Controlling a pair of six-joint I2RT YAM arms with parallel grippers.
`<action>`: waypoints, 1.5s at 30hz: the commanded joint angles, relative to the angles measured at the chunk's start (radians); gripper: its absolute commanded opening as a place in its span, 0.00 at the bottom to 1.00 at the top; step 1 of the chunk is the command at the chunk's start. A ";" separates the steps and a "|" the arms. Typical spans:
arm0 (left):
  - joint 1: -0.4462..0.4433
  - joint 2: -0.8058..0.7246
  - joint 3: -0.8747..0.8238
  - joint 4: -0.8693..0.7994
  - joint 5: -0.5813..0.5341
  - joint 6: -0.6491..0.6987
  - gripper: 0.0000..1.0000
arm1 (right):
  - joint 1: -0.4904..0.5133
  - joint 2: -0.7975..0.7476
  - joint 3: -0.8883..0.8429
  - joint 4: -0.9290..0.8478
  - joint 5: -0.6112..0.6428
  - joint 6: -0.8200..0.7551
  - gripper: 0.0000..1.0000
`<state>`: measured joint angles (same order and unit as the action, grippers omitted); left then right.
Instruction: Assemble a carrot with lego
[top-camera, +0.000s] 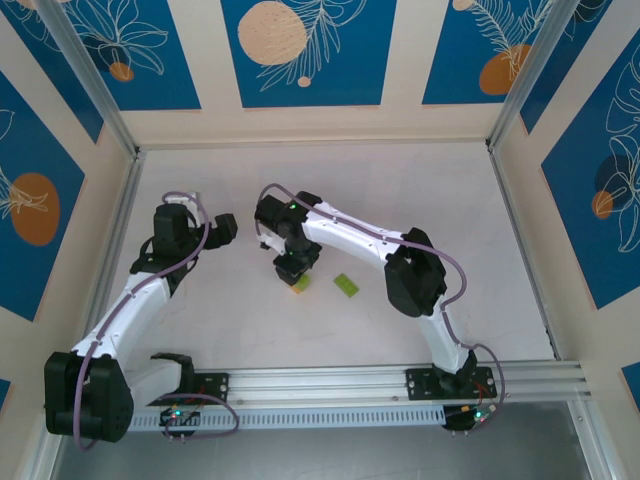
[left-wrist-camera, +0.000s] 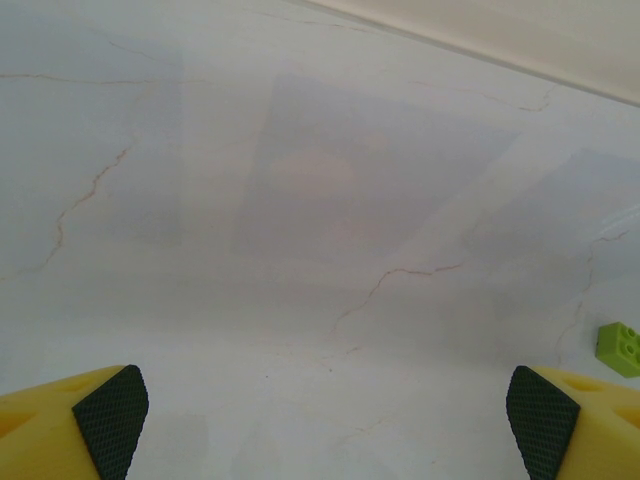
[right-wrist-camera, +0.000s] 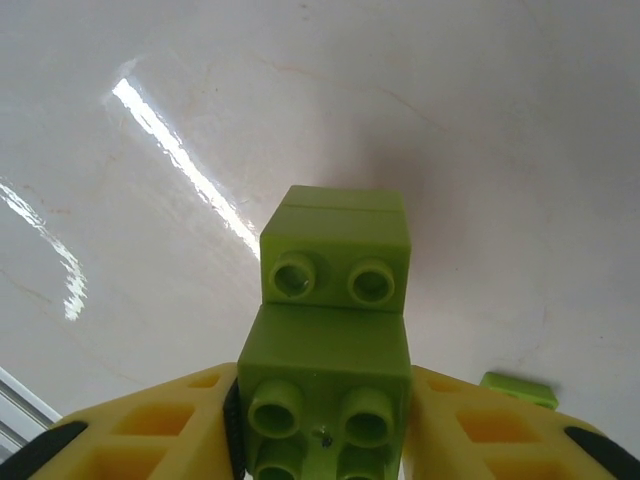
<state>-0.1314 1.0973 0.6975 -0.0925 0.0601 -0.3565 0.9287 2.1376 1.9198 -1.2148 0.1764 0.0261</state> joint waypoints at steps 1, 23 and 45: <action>-0.010 -0.010 0.014 0.014 0.018 0.015 0.95 | 0.007 0.005 0.031 -0.034 -0.033 -0.007 0.46; -0.010 -0.015 0.012 0.010 0.017 0.013 0.95 | -0.129 -0.266 -0.158 0.069 0.029 0.040 0.77; -0.009 -0.010 0.013 0.011 0.019 0.013 0.95 | -0.212 -0.293 -0.662 0.338 -0.043 0.037 0.73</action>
<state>-0.1314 1.0969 0.6975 -0.0925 0.0605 -0.3569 0.7139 1.8187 1.2667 -0.9146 0.1574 0.0708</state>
